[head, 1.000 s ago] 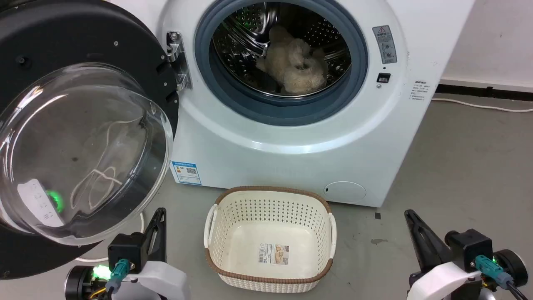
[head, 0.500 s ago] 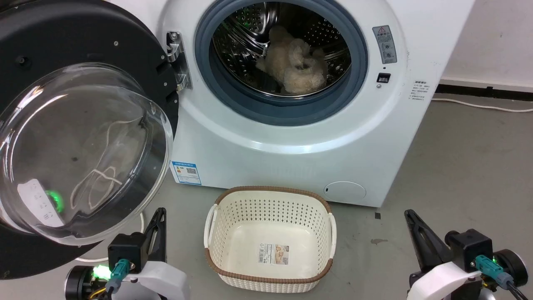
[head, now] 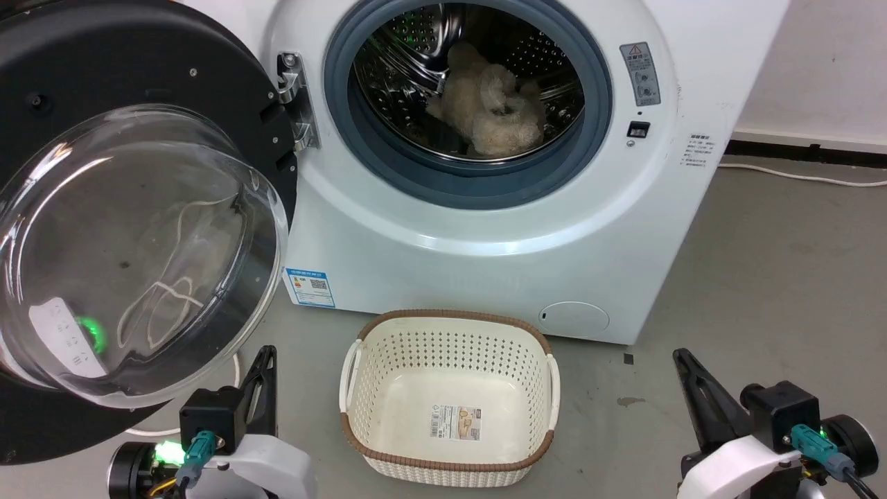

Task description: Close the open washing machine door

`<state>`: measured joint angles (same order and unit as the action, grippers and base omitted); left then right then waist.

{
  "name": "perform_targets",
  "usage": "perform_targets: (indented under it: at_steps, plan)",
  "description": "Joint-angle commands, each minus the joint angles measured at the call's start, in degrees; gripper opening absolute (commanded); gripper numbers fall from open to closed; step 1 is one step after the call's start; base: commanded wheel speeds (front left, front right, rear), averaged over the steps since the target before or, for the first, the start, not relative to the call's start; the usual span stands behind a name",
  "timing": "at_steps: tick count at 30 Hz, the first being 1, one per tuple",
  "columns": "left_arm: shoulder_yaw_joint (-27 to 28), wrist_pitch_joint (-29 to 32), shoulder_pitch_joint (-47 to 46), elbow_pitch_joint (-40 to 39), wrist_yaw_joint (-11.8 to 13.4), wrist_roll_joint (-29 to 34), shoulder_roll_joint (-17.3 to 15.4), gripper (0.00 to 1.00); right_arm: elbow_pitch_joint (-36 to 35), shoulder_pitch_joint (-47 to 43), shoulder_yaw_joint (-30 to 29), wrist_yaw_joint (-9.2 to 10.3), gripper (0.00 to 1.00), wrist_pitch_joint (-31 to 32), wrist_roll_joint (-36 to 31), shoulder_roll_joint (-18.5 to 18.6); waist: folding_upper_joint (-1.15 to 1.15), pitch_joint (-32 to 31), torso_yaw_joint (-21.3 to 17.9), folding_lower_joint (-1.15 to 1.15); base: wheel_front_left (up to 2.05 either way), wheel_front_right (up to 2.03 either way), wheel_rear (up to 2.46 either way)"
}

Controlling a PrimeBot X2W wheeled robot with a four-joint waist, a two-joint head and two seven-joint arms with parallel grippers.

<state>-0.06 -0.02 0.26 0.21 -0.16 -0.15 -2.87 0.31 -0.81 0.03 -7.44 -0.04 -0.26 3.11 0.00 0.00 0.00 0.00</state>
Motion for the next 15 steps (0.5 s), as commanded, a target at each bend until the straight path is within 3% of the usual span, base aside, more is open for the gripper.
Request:
perform_targets:
  at_steps: [1,15]
  plan:
    - [0.0,0.0,0.0,0.0,0.0,0.0,0.0,1.00,0.0,0.0,0.0,0.00,1.00,0.0,0.0,0.0,0.00,0.0,0.0,0.00,0.00,0.00,0.00]
    - [-1.3,-1.4,-0.3,0.0,0.5,0.3,-0.2,1.00,-0.1,-0.3,-0.7,0.00,1.00,-1.4,1.0,0.2,0.00,0.0,0.4,0.00,0.00,0.00,0.00]
